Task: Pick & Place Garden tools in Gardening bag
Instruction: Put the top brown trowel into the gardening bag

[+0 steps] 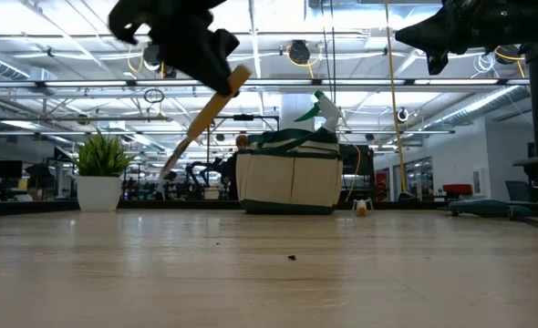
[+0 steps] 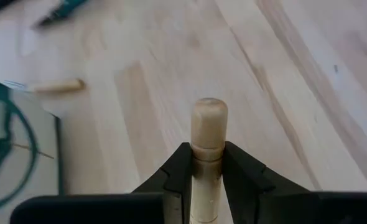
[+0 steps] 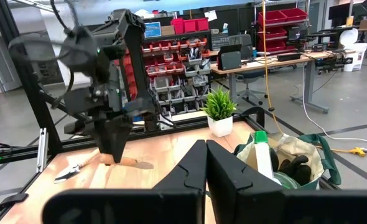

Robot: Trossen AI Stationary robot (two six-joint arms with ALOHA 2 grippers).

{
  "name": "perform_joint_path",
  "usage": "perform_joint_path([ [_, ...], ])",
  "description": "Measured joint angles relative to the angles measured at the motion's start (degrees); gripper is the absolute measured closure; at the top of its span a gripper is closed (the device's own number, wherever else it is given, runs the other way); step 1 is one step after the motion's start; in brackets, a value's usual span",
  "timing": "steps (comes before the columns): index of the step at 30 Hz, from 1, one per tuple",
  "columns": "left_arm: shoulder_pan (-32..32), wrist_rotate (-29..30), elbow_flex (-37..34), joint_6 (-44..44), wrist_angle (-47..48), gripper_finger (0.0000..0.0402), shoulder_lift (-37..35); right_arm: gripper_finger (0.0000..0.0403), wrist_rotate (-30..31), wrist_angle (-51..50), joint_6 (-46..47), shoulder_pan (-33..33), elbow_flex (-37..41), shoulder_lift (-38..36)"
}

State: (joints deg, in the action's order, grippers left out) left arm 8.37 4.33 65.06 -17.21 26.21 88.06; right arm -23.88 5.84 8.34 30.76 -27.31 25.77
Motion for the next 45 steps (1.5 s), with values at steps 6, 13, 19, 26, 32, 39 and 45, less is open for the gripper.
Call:
perform_joint_path([
  [6, -3.21, 0.13, 1.65, 3.86, -2.90, 0.0334, 0.00, 0.0403, 0.00, 0.01, 0.00, 0.00, 0.00, 0.01],
  [13, -7.33, -3.51, 2.08, 10.58, -10.42, 0.0334, 0.00, 0.0403, 0.00, 0.00, 0.00, 0.00, 0.00, 0.00],
  [19, -10.17, -7.93, 2.10, 18.72, -17.89, 0.0334, 0.00, 0.0403, 0.00, -0.01, -0.01, 0.00, 0.00, 0.00],
  [26, -12.02, -9.88, 2.10, 25.99, -25.75, 0.0334, 0.00, 0.0403, -0.01, 0.00, -0.01, 0.00, 0.00, 0.01],
  [32, -12.25, -9.88, 2.10, 28.07, -32.37, 0.0334, 0.00, 0.0403, -0.20, 0.00, 2.97, 0.00, 0.00, 0.10],
  [39, -12.25, -6.58, 2.10, 27.06, -41.14, 0.0334, 0.00, 0.0403, -0.26, 2.00, 7.06, -0.19, 0.00, 1.06],
  [45, -12.44, -5.72, 2.10, 26.17, -45.14, 0.0334, 0.00, 0.0403, -0.39, 13.62, 9.83, -2.36, -0.02, 4.15],
])
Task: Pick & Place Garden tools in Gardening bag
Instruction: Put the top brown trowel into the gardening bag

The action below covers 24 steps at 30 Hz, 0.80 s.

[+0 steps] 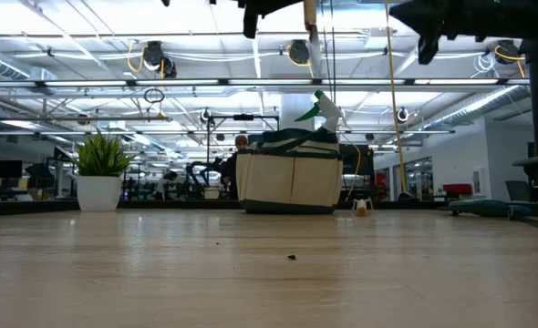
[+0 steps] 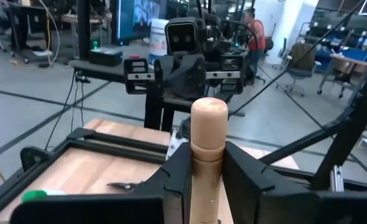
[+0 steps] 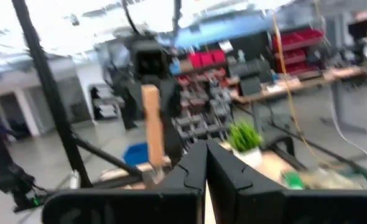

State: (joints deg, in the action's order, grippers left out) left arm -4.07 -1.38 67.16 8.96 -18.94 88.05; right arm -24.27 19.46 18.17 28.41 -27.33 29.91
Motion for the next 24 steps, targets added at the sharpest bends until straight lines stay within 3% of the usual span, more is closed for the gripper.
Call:
perform_joint_path([
  [10, -1.64, 0.56, 0.00, -0.25, -0.68, 0.0334, 0.00, 0.0387, 0.20, 12.14, 1.34, -6.68, -0.02, 9.40],
  [18, -2.22, 0.56, 0.00, -0.23, -0.63, 0.0334, 0.00, 0.0336, 2.05, 23.47, 1.34, -9.66, -0.06, 16.54],
  [24, -2.22, 1.62, 0.00, -0.22, -0.64, 0.0334, 0.00, 0.0293, 2.12, 24.49, 0.74, -11.06, -2.36, 19.99],
])
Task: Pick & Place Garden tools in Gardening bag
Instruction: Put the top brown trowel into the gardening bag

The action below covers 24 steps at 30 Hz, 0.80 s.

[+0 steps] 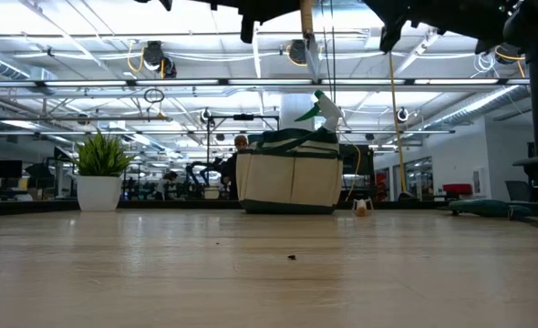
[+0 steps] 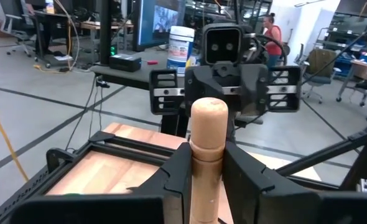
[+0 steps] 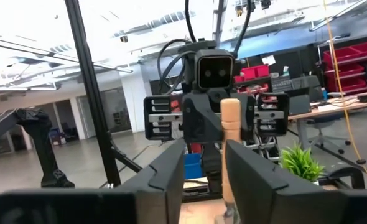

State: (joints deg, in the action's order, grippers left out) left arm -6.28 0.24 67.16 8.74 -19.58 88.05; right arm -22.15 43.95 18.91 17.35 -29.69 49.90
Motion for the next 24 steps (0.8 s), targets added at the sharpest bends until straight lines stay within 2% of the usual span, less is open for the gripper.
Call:
perform_joint_path([
  [6, 0.17, 0.27, 0.00, 0.01, 0.03, 0.0334, 0.00, 0.0258, 0.01, 0.02, -0.71, -0.23, -3.55, 3.67],
  [19, 1.61, 4.96, 0.00, -1.25, 1.10, 0.0335, 0.00, 0.0202, -0.17, -1.19, -1.73, -0.23, -8.79, 10.23],
  [24, 2.02, 6.15, 0.00, -1.56, 1.29, 0.0335, 0.00, 0.0183, -0.17, -5.18, -3.79, -0.23, -11.76, 12.75],
])
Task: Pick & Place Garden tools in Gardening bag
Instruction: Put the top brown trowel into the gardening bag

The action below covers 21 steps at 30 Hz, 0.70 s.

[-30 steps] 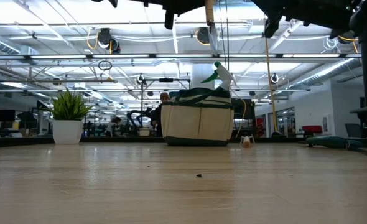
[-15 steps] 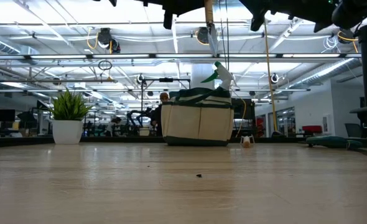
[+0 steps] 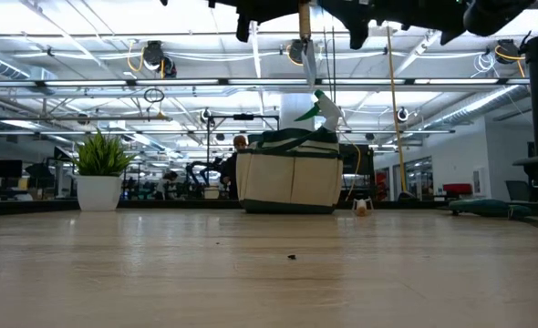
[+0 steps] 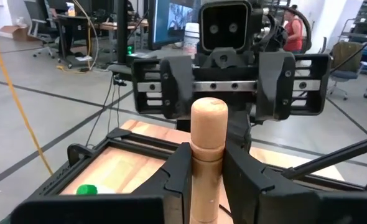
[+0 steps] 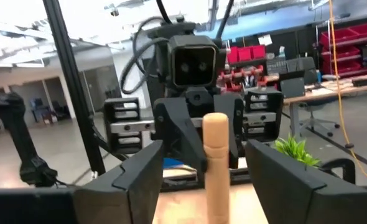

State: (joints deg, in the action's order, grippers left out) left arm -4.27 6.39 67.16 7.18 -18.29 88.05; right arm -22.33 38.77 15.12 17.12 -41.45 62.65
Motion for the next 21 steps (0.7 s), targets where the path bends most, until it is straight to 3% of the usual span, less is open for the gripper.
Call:
perform_joint_path([
  [7, 1.26, 6.06, 0.00, -4.12, 0.84, 0.0335, 0.00, 0.0172, 1.13, -4.12, -4.16, 0.00, -3.72, 1.32],
  [13, 1.79, 7.20, 0.00, -4.50, 1.56, 0.0335, 0.00, 0.0171, 2.93, -11.93, -6.92, -0.01, -7.06, 1.38],
  [21, 1.79, 7.24, 0.00, -4.48, 1.64, 0.0335, 0.00, 0.0163, 3.02, -14.03, -8.76, -1.89, -10.05, 3.90],
])
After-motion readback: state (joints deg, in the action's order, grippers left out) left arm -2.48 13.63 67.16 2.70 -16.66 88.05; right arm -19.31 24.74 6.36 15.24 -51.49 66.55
